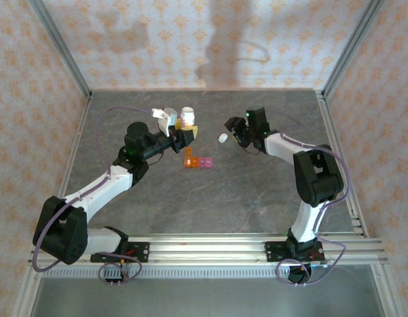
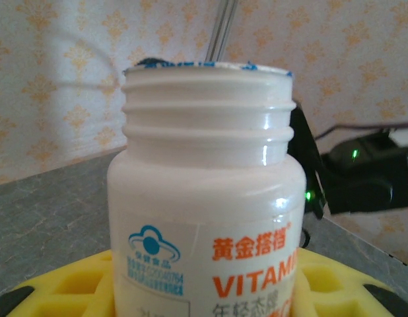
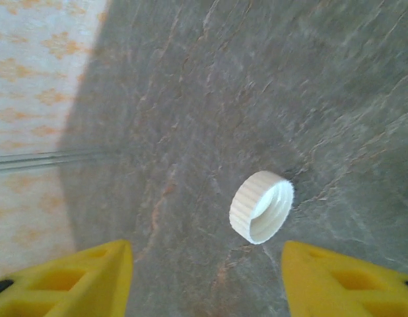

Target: Sort the pills into containers

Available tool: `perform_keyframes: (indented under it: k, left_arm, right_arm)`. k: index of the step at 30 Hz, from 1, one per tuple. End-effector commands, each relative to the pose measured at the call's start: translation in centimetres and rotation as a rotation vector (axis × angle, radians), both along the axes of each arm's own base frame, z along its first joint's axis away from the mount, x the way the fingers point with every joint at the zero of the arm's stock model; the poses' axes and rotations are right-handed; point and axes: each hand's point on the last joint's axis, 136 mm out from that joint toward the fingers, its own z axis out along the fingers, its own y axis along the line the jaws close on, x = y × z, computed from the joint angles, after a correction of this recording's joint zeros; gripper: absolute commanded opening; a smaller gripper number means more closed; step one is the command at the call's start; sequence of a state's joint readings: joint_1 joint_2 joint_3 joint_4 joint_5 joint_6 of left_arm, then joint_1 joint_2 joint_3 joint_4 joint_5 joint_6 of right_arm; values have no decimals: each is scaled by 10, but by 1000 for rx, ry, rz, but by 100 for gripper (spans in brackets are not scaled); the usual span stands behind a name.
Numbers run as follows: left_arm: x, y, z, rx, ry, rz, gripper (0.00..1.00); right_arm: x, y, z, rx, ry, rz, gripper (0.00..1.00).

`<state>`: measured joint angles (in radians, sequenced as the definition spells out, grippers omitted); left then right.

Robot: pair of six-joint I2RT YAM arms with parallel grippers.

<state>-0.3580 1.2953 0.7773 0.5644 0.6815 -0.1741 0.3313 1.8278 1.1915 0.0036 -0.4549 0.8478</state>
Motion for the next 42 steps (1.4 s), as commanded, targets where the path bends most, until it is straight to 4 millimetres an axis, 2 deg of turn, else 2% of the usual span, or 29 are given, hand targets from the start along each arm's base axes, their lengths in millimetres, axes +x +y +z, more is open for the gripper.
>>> perform_keyframes:
  k: [1, 7, 17, 24, 33, 42]
  left_arm:
    - [0, 6, 21, -14, -87, 29, 2]
    - [2, 6, 20, -20, -90, 30, 2]
    - [2, 8, 21, -30, -97, 33, 2]
    - [2, 8, 20, -37, -95, 29, 2]
    - [2, 7, 19, -41, -93, 27, 2]
    - [3, 7, 18, -44, -93, 26, 2]
  right_arm:
    - [-36, -27, -23, -261, 192, 47, 63]
    - [-31, -13, -19, -317, 233, 102, 63]
    - [-19, 6, -34, -325, 283, 125, 64]
    - [-8, 20, -38, -327, 281, 141, 63]
    - [4, 28, -50, -333, 312, 135, 61]
    - [12, 30, -61, -346, 328, 136, 51]
